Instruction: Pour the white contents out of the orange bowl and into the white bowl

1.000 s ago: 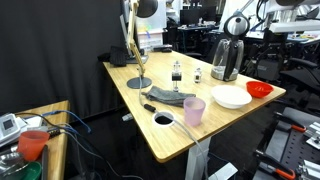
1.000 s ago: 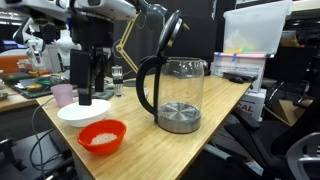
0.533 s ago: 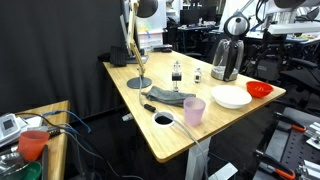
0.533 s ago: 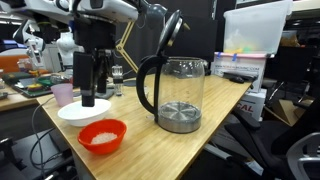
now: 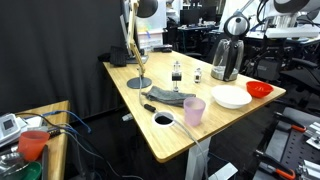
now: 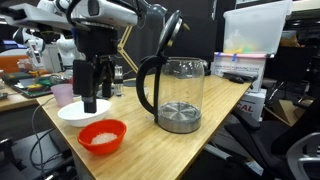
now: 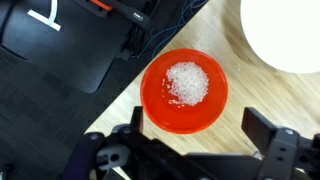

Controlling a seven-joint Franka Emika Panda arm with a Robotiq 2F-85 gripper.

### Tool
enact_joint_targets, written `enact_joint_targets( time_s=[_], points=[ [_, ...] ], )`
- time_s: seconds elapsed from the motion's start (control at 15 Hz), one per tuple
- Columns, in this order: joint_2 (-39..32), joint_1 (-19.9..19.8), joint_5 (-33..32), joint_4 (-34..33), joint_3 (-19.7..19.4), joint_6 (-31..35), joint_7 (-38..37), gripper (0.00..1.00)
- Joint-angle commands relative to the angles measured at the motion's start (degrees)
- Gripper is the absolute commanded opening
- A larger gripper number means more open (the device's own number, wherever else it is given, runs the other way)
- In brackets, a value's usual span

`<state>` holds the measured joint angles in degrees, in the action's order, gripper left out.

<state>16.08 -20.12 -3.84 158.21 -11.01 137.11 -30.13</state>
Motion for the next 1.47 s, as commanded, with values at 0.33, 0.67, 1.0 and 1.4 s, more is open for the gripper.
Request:
enact_joint_targets(
  time_s=[0.33, 0.67, 1.0, 1.4],
  points=[
    [-5.71, -0.26, 0.46, 0.55, -0.66, 4.7, -2.06, 1.0],
    [-7.56, 0.0, 0.39, -0.1, -0.96, 5.04, -2.35, 1.0],
    [-7.56, 0.0, 0.39, -0.1, -0.96, 5.04, -2.36, 1.0],
    [-10.04, 0.72, 0.73, 0.59, -0.88, 7.35, -3.13, 1.0]
  ],
)
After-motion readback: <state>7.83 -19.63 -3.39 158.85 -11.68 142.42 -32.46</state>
